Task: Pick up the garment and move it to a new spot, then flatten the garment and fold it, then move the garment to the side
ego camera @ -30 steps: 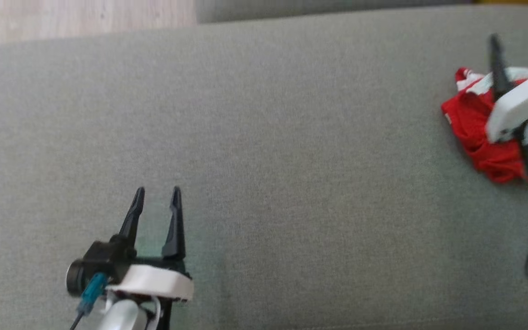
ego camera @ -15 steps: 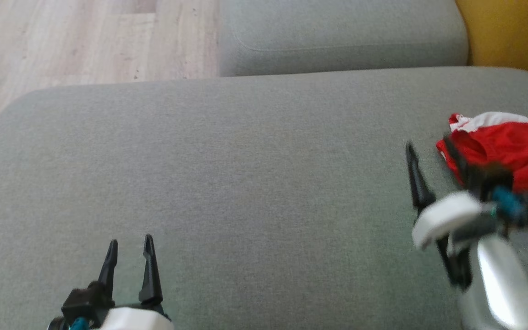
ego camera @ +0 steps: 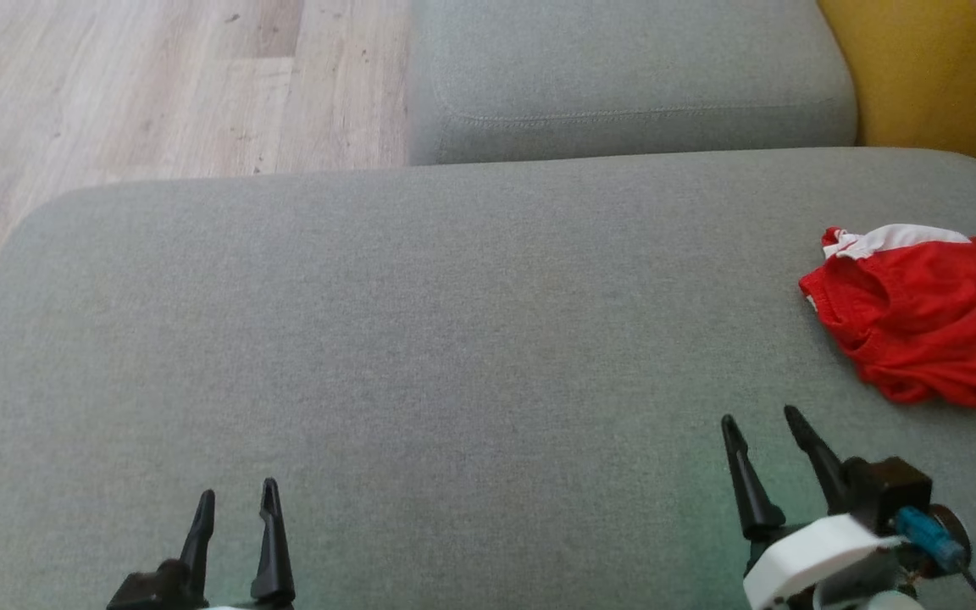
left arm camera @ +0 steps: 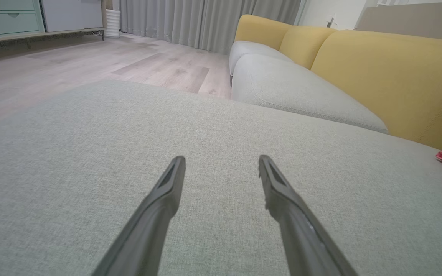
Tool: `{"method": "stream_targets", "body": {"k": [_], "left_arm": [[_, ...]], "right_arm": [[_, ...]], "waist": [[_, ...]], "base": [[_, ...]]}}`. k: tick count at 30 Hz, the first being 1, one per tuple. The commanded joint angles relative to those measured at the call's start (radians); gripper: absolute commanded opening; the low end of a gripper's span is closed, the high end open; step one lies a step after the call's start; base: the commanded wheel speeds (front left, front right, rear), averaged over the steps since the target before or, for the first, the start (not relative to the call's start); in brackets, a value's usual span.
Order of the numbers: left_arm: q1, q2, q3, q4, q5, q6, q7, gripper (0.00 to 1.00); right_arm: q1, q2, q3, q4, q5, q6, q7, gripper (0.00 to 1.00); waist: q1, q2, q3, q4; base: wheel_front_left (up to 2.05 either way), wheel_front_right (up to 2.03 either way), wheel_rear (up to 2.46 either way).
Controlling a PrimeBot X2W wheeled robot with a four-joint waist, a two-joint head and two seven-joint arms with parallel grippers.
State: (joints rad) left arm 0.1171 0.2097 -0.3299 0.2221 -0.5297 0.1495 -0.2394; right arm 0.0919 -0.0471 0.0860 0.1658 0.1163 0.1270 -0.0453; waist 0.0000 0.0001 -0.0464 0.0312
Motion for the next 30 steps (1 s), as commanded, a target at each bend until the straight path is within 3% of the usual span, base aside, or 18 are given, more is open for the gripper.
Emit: {"method": "stream_targets", "body": {"k": [1,21,22,30], "left_arm": [[-0.032,0.017,0.033,-0.026,-0.006,0.0,-0.007,1.0],[-0.022,0.034,0.016,-0.063,-0.008,0.024,0.039,1.0],[0.011,0.017,-0.018,-0.029,0.0,0.017,0.042,0.0],[0.014,-0.003,-0.011,0.018,-0.042,0.007,0.053,0.0]], "right_arm": [[-0.03,-0.003,0.026,-0.043,0.007,0.004,-0.013,1.0],[-0.013,-0.003,0.014,-0.04,0.02,0.004,-0.007,1.0],[0.005,0.0,-0.004,-0.004,0.016,0.0,0.0,0.0],[0.011,-0.002,-0.001,0.05,0.076,0.0,0.003,0.0]], "waist": [[0.0,-0.0001,-0.002,-0.002],[0.0,-0.0001,-0.003,0.006],[0.0001,-0.0001,-0.003,0.006],[0.0001,-0.0001,-0.001,0.005]], "base": [[0.0,0.0,0.0],[0.0,0.0,0.0],[0.0,0.0,0.0],[0.0,0.0,0.0]]}}
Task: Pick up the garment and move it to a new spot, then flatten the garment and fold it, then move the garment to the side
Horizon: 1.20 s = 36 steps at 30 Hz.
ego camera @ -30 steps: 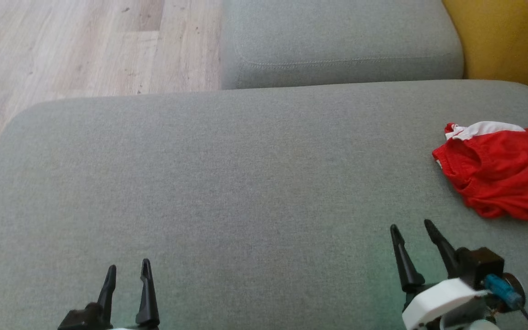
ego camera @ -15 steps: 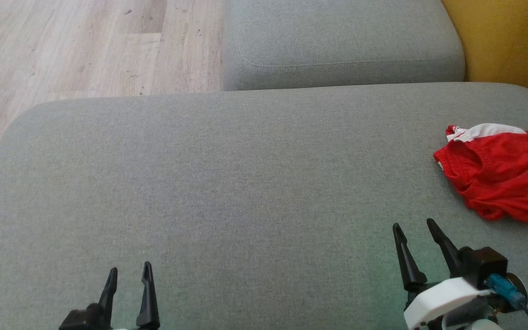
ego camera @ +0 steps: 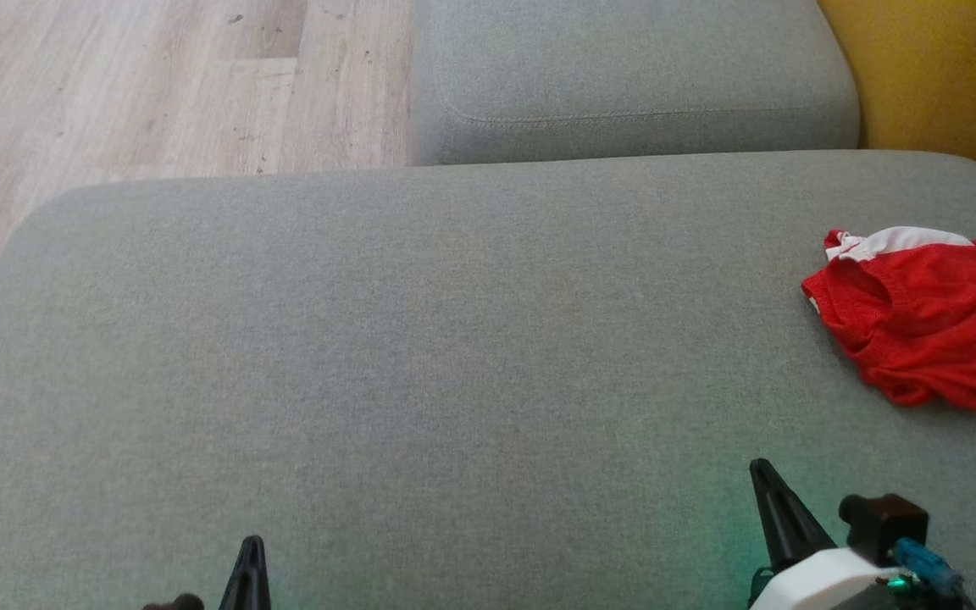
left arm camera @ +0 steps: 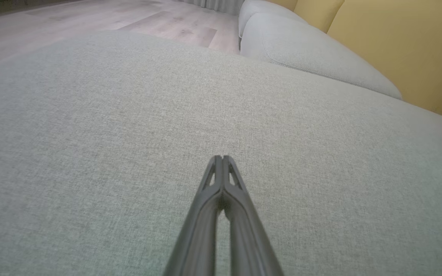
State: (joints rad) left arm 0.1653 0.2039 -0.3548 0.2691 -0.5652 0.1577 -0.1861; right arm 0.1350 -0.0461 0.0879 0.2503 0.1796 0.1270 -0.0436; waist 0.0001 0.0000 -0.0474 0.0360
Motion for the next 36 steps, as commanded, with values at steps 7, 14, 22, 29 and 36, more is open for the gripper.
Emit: {"method": "stream_targets", "body": {"k": [7,14,22,29,36], "left_arm": [[-0.049,-0.005,0.039,-0.028,-0.068,-0.018,0.016,0.0],[-0.063,-0.014,0.065,-0.026,-0.129,-0.035,0.033,0.0],[-0.079,-0.023,0.094,-0.024,-0.199,-0.054,0.052,0.0],[-0.095,-0.033,0.124,-0.024,-0.268,-0.074,0.071,0.0],[-0.107,-0.041,0.146,-0.025,-0.32,-0.088,0.086,0.0]], "right_arm": [[-0.046,-0.008,-0.009,-0.032,0.1,0.0,0.006,0.0],[-0.058,-0.012,-0.015,-0.03,0.187,0.001,0.01,0.0],[-0.072,-0.016,-0.023,-0.028,0.286,0.001,0.016,0.0],[-0.085,-0.019,-0.032,-0.027,0.384,0.001,0.023,0.0],[-0.095,-0.021,-0.039,-0.026,0.457,0.001,0.029,0.0]], "waist": [[0.0,0.0,0.003,-0.002],[0.0,0.0,0.006,-0.004],[0.0,0.0,0.009,-0.007],[0.0,0.0,0.013,-0.009],[0.0,0.0,0.015,-0.011]], "base": [[0.0,0.0,0.0],[0.0,0.0,0.0],[0.0,0.0,0.0],[0.0,0.0,0.0],[0.0,0.0,0.0]]}}
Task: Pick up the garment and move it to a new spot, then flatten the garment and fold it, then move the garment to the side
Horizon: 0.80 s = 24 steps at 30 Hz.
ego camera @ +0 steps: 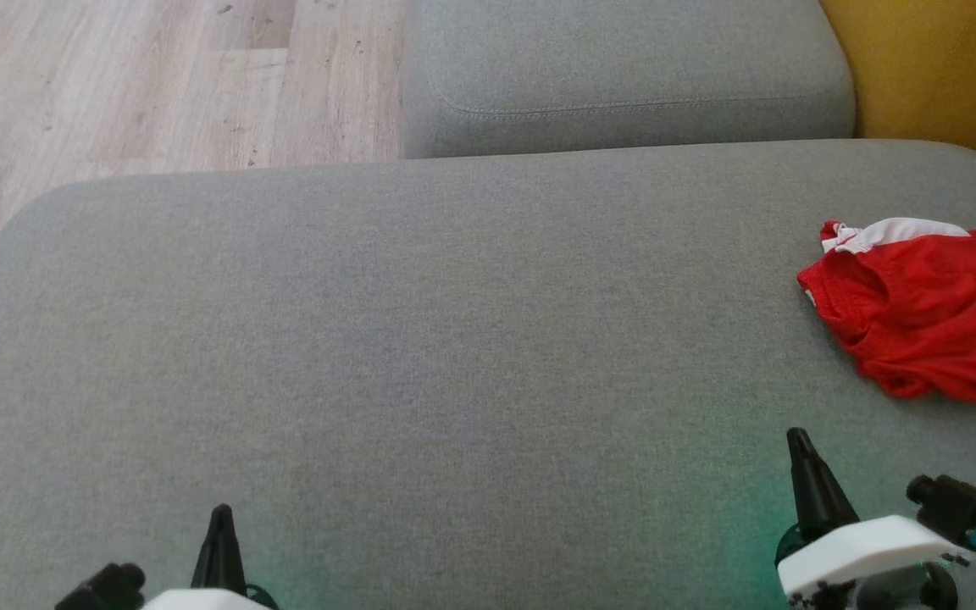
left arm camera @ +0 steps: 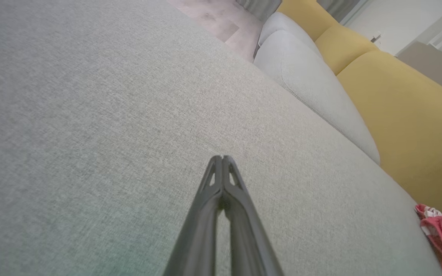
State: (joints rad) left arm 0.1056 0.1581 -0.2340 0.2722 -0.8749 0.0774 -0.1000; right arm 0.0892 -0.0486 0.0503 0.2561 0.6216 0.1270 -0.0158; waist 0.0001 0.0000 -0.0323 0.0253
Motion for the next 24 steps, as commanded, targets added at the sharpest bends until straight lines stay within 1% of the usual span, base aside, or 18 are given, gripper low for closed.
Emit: {"method": "stream_targets", "body": {"k": [1,24], "left_arm": [[-0.049,0.004,0.029,-0.028,-0.019,-0.01,0.002,0.0],[-0.094,-0.025,0.115,-0.028,-0.218,-0.065,0.059,0.0]], "right_arm": [[-0.051,-0.019,-0.003,-0.031,0.027,0.001,0.002,0.0],[-0.09,-0.024,-0.034,-0.027,0.303,0.002,0.026,0.0]], "waist": [[0.0,0.0,0.0,0.0],[-0.0001,0.0,0.01,-0.007]], "base": [[0.0,0.0,0.0],[0.0,0.0,0.0]]}}
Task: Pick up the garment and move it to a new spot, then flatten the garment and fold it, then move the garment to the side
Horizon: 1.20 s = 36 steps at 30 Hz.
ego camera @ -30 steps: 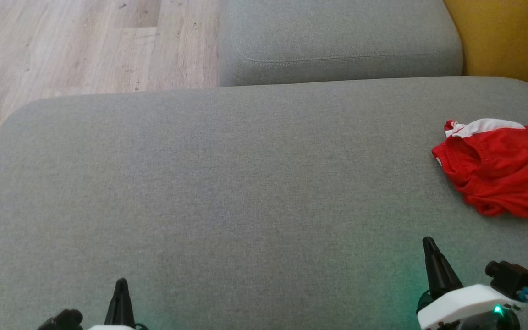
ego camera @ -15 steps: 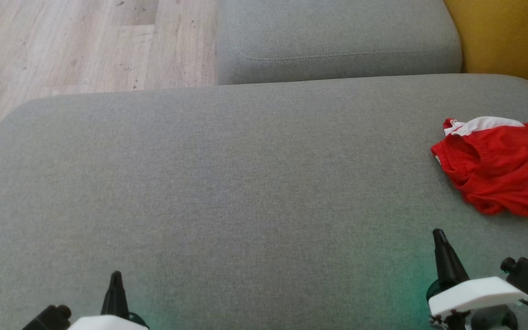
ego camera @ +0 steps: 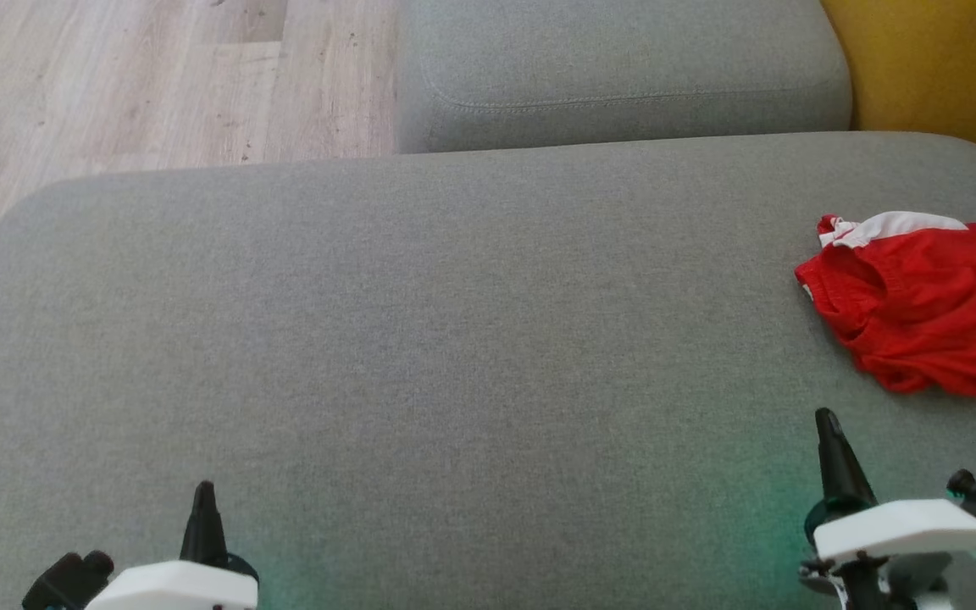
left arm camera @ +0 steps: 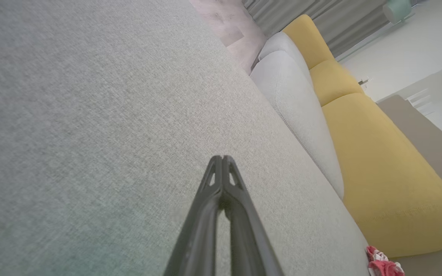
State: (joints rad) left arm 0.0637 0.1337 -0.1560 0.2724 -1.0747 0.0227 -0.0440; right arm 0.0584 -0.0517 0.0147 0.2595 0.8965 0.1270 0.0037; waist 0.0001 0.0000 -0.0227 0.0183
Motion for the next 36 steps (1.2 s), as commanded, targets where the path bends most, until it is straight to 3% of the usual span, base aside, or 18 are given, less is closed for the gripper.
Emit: {"method": "stream_targets", "body": {"k": [1,36], "left_arm": [[-0.054,-0.002,0.041,-0.028,-0.027,-0.012,0.005,0.0],[-0.121,-0.047,0.17,-0.028,-0.32,-0.093,0.09,0.0]], "right_arm": [[-0.061,-0.021,0.0,-0.03,0.04,0.002,0.008,0.0],[-0.12,-0.023,-0.053,-0.022,0.442,0.003,0.05,0.0]], "waist": [[0.0,0.0,0.001,-0.001],[-0.0001,0.0,0.015,-0.011]], "base": [[0.0,0.0,0.0],[0.0,0.0,0.0]]}}
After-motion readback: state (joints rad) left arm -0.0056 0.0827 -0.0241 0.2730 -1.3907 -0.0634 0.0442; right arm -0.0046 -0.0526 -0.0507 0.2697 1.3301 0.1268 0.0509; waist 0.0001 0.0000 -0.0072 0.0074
